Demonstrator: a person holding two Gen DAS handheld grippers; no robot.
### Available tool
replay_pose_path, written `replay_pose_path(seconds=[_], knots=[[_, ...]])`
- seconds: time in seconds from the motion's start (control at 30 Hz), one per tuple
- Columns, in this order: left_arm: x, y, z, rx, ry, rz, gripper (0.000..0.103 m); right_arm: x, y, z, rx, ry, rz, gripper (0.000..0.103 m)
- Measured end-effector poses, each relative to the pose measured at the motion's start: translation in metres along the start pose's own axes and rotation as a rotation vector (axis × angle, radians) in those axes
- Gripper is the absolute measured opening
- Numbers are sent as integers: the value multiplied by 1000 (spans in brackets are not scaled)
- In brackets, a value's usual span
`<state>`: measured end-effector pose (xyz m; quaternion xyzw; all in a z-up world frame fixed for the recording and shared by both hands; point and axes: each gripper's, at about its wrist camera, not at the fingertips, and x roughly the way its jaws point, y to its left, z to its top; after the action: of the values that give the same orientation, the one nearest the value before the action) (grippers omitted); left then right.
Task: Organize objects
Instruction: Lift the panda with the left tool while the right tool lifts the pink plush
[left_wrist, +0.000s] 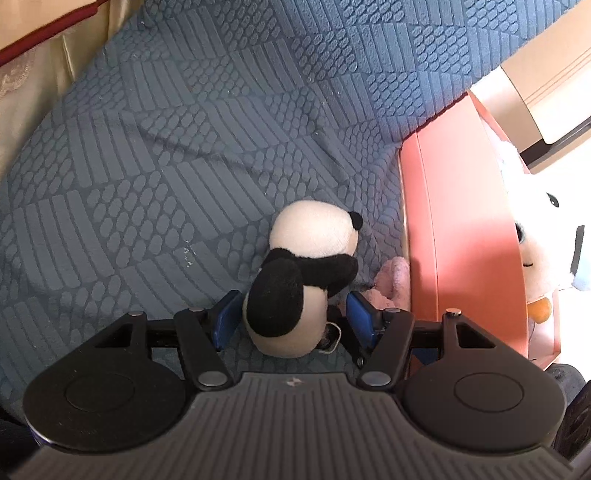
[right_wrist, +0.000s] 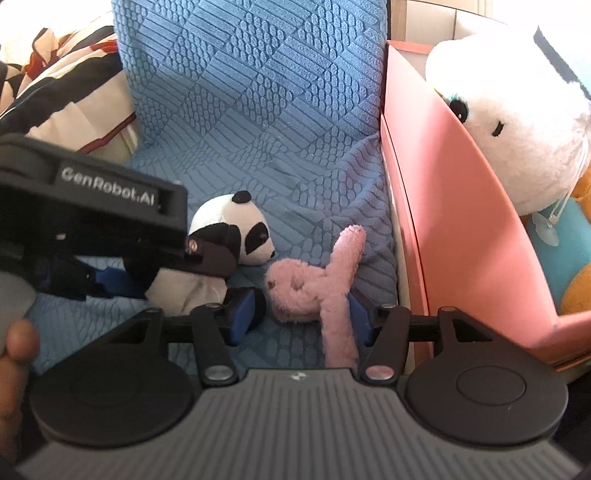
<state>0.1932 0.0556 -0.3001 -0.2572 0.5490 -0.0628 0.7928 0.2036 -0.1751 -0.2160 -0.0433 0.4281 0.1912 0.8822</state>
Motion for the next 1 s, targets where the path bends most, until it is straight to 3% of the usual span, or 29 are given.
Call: replay_pose_path(seconds=[0.33, 0.37, 0.57, 1.0], knots=[[10, -1, -11, 41, -10, 18, 68, 8, -4, 4, 17, -5, -11, 56], [11, -1, -11, 43, -12, 20, 68, 9, -4, 5, 15, -4, -17, 53], [13, 3, -9, 7, -11, 24, 66, 9, -6, 6, 16, 1, -8, 52], [-3, 5, -6, 10, -83, 0, 50, -3, -3, 7, 32, -9, 24, 52]])
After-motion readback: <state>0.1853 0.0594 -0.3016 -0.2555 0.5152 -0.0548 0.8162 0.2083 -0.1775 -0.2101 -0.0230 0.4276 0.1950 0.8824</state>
